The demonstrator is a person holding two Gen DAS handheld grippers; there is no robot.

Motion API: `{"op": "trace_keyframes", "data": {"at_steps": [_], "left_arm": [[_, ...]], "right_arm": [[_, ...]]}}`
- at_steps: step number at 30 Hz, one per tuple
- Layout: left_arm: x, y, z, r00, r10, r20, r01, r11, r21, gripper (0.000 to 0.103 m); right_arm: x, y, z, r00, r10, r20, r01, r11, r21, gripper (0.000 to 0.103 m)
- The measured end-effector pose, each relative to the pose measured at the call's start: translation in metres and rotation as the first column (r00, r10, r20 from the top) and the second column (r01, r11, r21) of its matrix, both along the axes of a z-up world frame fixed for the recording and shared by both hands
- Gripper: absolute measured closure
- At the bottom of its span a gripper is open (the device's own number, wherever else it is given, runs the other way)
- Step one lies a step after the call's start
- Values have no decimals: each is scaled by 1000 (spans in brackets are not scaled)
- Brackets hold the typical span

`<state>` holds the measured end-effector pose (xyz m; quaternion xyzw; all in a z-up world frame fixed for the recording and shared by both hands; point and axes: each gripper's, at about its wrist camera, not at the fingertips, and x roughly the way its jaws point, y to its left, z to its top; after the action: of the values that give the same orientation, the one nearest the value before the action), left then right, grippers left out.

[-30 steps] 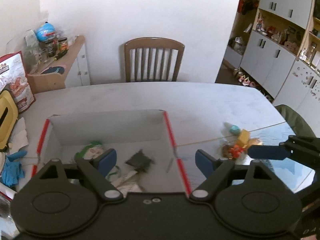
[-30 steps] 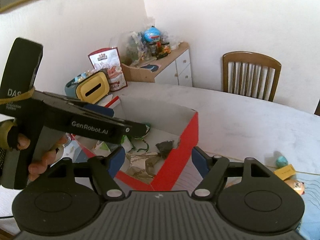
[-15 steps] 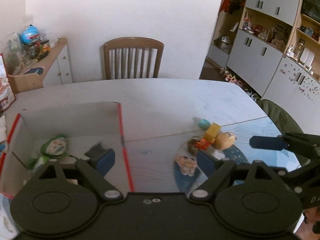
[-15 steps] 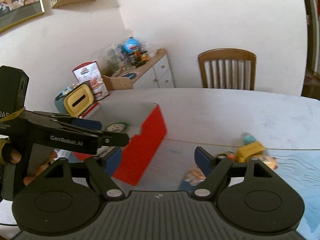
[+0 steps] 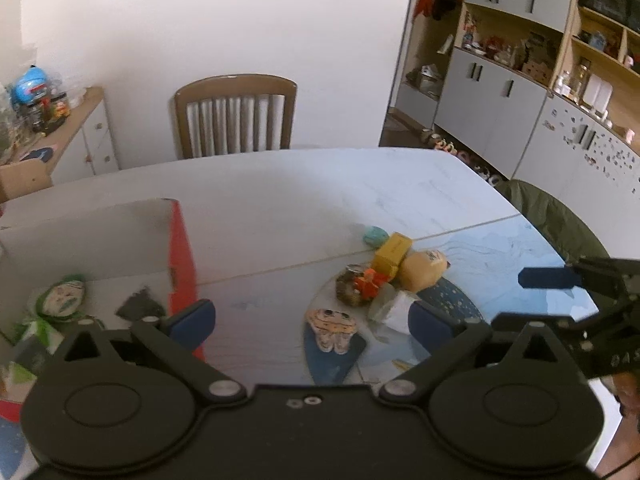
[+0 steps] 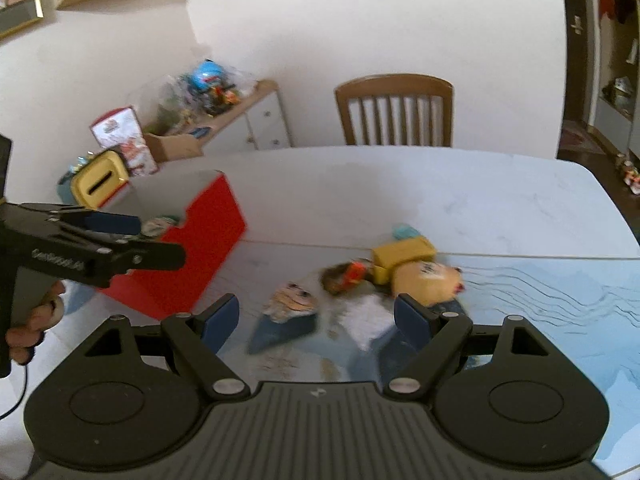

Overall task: Organize objects
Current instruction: 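Move both tools back from the box to the remaining items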

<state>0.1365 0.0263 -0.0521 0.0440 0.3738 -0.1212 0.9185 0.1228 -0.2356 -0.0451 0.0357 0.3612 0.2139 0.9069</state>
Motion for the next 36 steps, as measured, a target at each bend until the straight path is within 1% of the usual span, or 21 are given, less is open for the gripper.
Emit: {"op": "trace_keyframes", "data": {"at_steps": [3,6,11,14,16,19,23,30,34,36], "left_arm": [[3,-11,-14,1000,-14,-10,14,1000,-1,1],[8,-20,-28,999,-24,-27,24,1000,-1,1],[16,-34,-52,999,-35,-35,36,999,39,1],[21,-39,-66,999,-37,-38,39,997,60,1],[25,-39,-74,998,-30,-51,33,998,58,1],[32,-36,-81,998,-13,-69,16,999,39,1],[39,-39,-90,998,-9,-68,14,998,65,1],[52,-40,-108,997,-11,-74,18,995,93,1],[59,-39,-115,996,-8,-89,16,997,81,5],[61,-39,-117,996,-8,-91,16,997,80,7]], "right_arm": [[7,-8,-13,1000,-14,-20,14,1000,-21,18],[15,-15,-25,999,-15,-52,14,1000,-17,18],[30,-20,-42,995,-19,-95,18,1000,-10,18],[38,-17,-50,995,6,-100,-10,999,-40,18],[42,-15,-56,994,38,-105,-45,997,-62,18],[46,-11,-65,993,71,-94,-80,992,-100,18],[52,-7,-74,991,106,-81,-115,986,-121,18],[60,10,-91,984,173,-39,-177,963,-203,18],[65,19,-101,977,209,-36,-211,947,-242,18],[67,22,-104,976,213,-36,-215,947,-238,21]]}}
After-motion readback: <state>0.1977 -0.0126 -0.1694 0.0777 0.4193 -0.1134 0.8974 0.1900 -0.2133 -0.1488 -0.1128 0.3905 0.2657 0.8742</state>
